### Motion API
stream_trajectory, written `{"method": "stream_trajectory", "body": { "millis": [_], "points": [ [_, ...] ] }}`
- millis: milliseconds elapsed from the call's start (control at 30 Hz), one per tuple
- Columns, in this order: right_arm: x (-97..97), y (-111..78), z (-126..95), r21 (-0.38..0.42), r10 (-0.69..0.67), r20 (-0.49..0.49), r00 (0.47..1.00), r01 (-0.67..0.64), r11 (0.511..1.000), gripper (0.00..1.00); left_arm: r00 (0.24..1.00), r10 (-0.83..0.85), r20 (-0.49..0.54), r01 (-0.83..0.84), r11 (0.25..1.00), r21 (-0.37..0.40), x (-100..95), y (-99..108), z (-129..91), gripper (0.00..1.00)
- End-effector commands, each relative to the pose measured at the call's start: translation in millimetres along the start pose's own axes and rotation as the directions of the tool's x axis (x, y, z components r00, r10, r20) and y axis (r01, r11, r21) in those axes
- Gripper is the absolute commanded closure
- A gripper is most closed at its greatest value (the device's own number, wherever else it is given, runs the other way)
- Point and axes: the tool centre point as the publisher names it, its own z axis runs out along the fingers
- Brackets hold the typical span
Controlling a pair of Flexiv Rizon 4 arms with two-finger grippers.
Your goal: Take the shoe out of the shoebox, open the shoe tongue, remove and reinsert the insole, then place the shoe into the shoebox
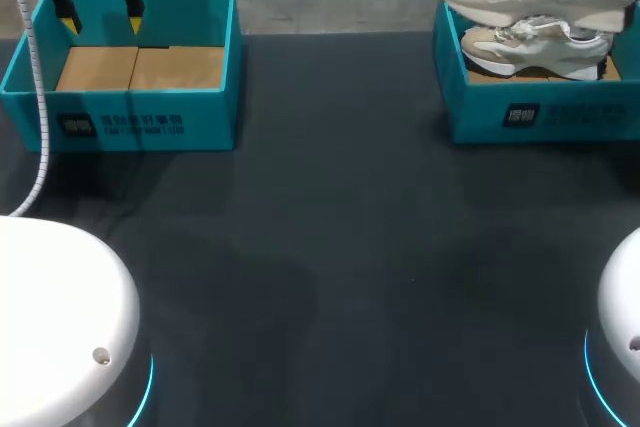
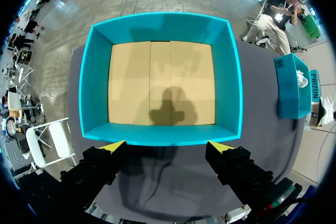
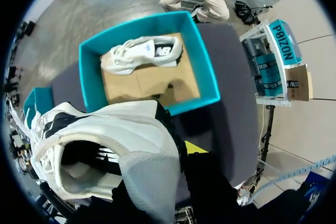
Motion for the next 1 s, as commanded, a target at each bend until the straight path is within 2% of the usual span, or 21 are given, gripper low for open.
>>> {"method": "stream_trajectory", "body": {
  "millis": [33, 300, 533, 1000],
  "points": [
    [14.6, -48.7, -2.1, -0.124, 0.004, -0.004, 1.000, -0.004, 0.992, 1.00, 1.000, 0.000, 0.001, 0.000, 1.000, 0.000, 0.0, 0.0, 0.0, 0.00],
    [44.1, -103.9, 3.6, -0.125, 0.019, -0.009, 1.000, -0.020, 0.992, 1.00, 1.000, 0.000, 0.001, 0.000, 1.000, 0.000, 0.0, 0.0, 0.0, 0.00],
    [74.7, -132.6, 7.0, -0.128, 0.009, -0.047, 0.999, -0.015, 0.992, 1.00, 1.000, 0.000, 0.001, 0.000, 1.000, 0.000, 0.0, 0.0, 0.0, 0.00],
    [74.7, -132.6, 7.0, -0.128, 0.009, -0.047, 0.999, -0.015, 0.992, 1.00, 1.000, 0.000, 0.001, 0.000, 1.000, 0.000, 0.0, 0.0, 0.0, 0.00]
  ]
}}
